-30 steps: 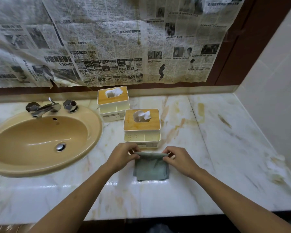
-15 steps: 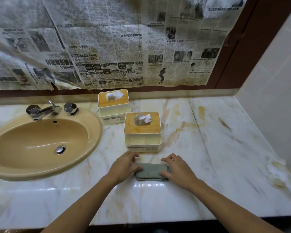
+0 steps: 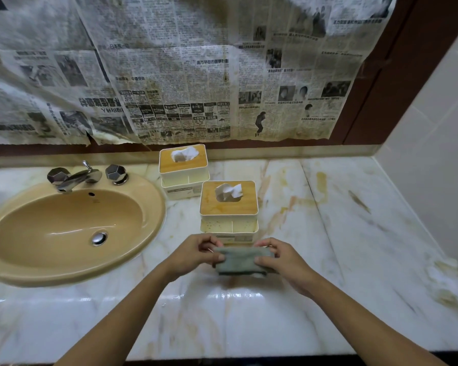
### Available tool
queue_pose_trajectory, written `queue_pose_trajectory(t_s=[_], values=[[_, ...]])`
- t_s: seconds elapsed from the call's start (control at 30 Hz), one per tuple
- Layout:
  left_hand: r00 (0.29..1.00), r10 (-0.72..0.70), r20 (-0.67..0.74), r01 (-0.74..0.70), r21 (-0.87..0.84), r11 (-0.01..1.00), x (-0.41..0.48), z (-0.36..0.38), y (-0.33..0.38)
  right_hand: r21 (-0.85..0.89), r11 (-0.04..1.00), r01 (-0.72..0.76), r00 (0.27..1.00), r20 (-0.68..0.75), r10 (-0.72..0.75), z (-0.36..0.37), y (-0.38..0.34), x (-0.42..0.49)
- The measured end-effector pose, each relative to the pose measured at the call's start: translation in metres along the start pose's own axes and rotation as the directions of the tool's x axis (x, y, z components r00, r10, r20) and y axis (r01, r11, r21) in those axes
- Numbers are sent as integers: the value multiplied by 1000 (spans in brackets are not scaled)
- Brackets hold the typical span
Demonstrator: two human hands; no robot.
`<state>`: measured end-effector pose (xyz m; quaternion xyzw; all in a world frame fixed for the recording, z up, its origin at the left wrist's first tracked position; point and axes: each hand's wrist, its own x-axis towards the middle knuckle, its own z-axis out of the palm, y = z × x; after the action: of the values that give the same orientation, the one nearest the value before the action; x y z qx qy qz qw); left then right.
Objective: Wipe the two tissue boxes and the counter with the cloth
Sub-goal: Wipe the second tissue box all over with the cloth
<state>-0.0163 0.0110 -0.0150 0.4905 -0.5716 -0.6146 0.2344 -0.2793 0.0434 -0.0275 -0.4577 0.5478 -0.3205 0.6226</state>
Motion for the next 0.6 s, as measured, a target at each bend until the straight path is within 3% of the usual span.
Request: queue_pose_trajectory(t_s=[0.1,0.23,0.4,0.5,0.6], values=[[996,47,-69,-48,-4,999,2,-15,14,48,995,88,996,-25,-87,2,-23,-3],[976,89,-200,-72,92,993,5,-41,23,-167,947,276,958,-31,-285,11,-60,2],[885,172,-433,-59,262,963,27,-57,23,-438,783,442,875,18,-484,28,-94,20],[876,173,-450,-17,329,944,43,-60,24,-558,655,509,807,43,-590,37,-101,35],[899,145,-414,-5,320,947,54,-58,28,-633,597,492,789,33,-614,52,-98,50]])
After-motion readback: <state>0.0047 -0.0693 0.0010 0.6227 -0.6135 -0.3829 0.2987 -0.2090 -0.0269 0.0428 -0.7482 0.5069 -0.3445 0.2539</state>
